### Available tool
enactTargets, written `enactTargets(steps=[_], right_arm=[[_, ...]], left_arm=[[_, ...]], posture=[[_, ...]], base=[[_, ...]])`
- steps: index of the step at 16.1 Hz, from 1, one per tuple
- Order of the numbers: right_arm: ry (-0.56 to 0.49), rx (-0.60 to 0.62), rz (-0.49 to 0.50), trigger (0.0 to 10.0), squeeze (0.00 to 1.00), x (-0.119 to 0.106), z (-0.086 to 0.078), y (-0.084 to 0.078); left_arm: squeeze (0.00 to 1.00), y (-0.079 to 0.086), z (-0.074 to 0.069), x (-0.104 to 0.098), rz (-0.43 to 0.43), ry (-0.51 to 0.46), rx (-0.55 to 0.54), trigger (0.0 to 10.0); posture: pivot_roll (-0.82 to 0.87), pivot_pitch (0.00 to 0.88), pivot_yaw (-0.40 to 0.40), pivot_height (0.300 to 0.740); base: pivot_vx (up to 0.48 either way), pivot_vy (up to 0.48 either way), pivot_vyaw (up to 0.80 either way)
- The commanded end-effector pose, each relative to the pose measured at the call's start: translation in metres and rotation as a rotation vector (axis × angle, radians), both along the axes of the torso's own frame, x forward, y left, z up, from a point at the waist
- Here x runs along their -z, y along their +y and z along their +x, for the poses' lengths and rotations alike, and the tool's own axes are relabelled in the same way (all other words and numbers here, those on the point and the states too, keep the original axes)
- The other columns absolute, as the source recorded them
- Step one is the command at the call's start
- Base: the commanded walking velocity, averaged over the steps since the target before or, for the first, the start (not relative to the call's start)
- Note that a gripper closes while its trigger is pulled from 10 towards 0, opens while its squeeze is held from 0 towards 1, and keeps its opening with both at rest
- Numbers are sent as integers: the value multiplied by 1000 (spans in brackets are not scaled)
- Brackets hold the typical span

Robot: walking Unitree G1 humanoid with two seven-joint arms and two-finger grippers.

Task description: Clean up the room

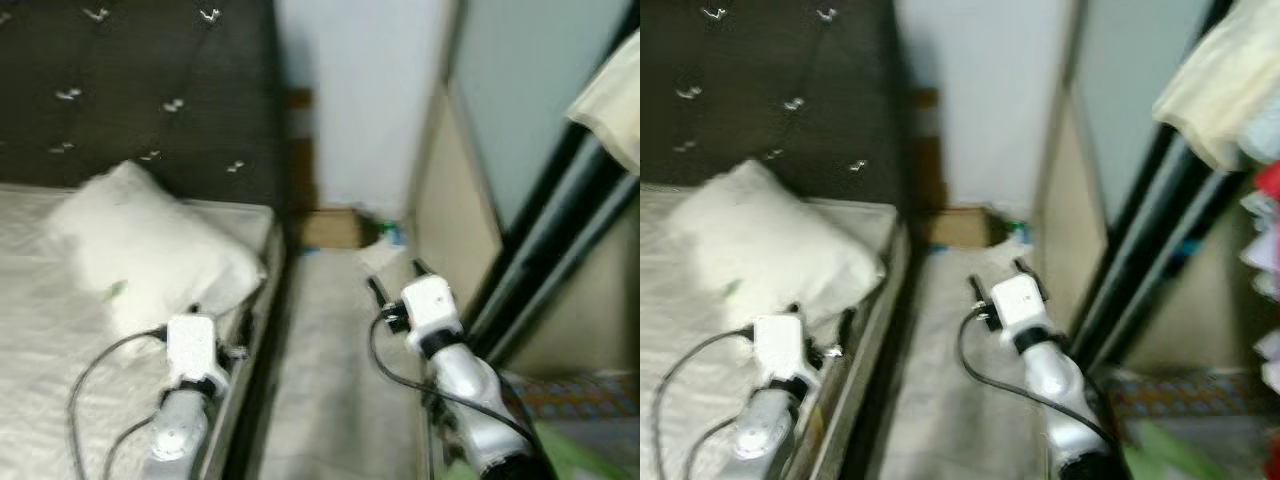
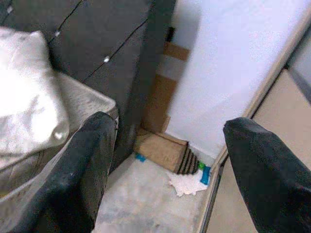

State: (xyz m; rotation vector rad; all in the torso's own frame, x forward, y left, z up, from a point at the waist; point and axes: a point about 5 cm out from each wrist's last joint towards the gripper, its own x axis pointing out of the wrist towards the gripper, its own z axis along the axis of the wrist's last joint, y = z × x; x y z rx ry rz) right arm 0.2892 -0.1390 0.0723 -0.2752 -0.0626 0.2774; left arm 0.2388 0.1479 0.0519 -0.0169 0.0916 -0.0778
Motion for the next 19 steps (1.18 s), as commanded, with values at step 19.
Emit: enactTargets(steps=[19], right_arm=[[172, 132, 410, 10000, 0, 4, 9, -6]], left_arm=[[0, 9, -1, -5, -155, -30, -99, 10000]], posture=[[106, 23, -34, 740]], base=[[0, 0, 800]])
